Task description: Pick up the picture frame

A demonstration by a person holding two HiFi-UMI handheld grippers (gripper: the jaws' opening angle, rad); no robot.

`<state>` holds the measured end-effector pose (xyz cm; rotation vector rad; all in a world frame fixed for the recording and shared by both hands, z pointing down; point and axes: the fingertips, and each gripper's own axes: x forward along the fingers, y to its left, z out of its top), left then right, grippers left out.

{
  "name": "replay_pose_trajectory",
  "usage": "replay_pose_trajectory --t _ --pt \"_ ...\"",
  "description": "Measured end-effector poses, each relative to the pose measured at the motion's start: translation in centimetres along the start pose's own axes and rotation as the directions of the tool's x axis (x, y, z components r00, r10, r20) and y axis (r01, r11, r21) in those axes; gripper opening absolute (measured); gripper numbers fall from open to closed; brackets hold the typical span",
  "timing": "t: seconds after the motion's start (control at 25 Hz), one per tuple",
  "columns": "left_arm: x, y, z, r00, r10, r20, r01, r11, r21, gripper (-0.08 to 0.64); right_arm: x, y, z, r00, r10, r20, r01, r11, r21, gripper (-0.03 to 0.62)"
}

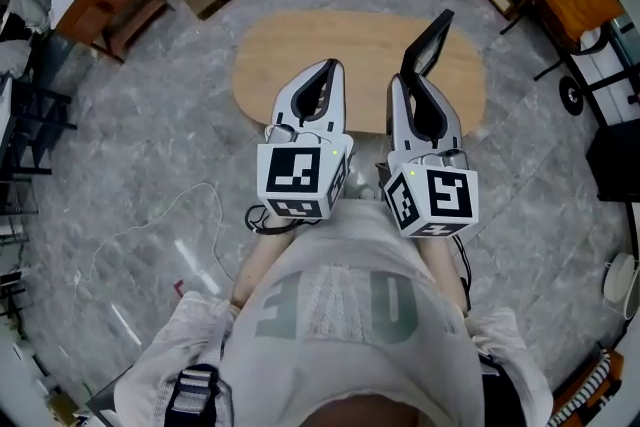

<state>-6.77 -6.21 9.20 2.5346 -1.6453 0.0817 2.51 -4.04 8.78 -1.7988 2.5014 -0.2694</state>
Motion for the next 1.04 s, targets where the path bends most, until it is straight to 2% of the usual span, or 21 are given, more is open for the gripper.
replay_pose_trajectory --t 0.24,0.52,1.04 --pt "-0.1 0.4 -0.7 0.999 0.017 -0.045 -0.017 1.0 0.009 0.009 0.4 -0.1 -1.0 0.999 -0.007 -0.042 0.008 1.0 0.008 0.083" --pt "0.0 0.0 -1.9 0.995 0.005 -0.095 -0.003 1.0 0.016 0.009 0.5 0.0 -1.8 0.998 -0.001 -0.067 0.001 1.0 0.004 0.083" --pt "0.2 0.2 -1.9 0.995 0.01 -0.104 -0.009 1.0 0.01 0.009 0.9 -0.6 -2.3 0.996 -0.008 -0.093 0.009 1.0 0.016 0.083"
